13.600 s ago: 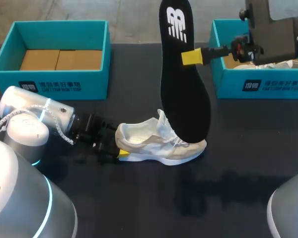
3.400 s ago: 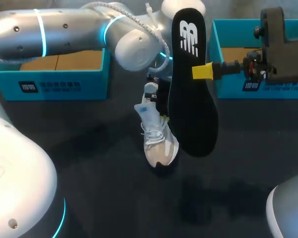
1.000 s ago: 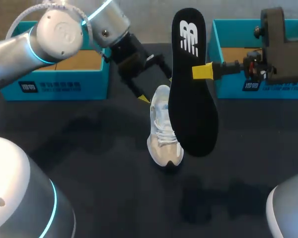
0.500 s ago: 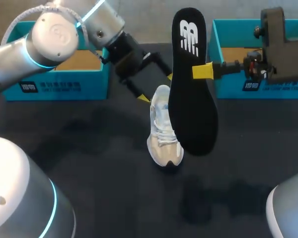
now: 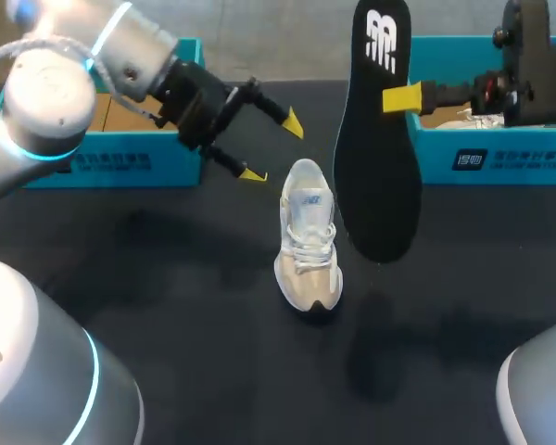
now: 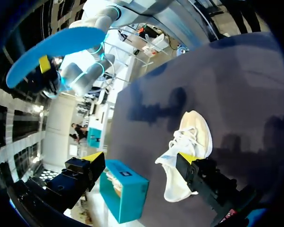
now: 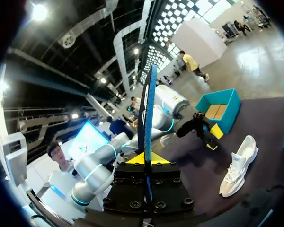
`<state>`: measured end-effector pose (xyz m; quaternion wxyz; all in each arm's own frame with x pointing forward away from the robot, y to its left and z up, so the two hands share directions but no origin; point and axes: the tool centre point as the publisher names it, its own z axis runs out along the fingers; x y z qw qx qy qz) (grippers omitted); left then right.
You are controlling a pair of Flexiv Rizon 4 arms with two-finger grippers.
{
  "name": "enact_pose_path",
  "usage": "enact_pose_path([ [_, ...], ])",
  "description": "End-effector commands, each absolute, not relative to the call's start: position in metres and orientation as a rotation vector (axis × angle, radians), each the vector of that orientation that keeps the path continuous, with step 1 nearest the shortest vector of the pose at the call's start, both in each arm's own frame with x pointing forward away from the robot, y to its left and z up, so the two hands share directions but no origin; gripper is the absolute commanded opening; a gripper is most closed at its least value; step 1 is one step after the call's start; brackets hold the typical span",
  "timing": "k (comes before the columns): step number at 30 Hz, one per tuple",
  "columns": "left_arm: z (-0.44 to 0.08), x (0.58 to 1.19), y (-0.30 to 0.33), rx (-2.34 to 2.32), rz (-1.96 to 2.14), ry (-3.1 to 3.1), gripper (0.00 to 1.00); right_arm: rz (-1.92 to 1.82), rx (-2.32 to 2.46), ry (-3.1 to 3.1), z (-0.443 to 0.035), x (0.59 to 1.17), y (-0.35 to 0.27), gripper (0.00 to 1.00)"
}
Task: Take the shoe out of the shoebox, open the shoe tongue, remove and reinsert the insole, then place the shoe into the shoebox
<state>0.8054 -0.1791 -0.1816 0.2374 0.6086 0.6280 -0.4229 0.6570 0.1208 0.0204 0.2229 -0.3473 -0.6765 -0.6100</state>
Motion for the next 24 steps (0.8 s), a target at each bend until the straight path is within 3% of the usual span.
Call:
enact_pose_path([
  [1,-0.176,0.792,-0.166,1.509,-1.206,1.593,1.00,-1.610,-0.934,-1.859,0.026,0.694,0.130,0.00],
  [24,-0.102,0.767,-0.126,1.368,-1.177,1.188,1.00,-1.338,-1.187,-1.565,-0.024,0.771,0.155,0.00],
])
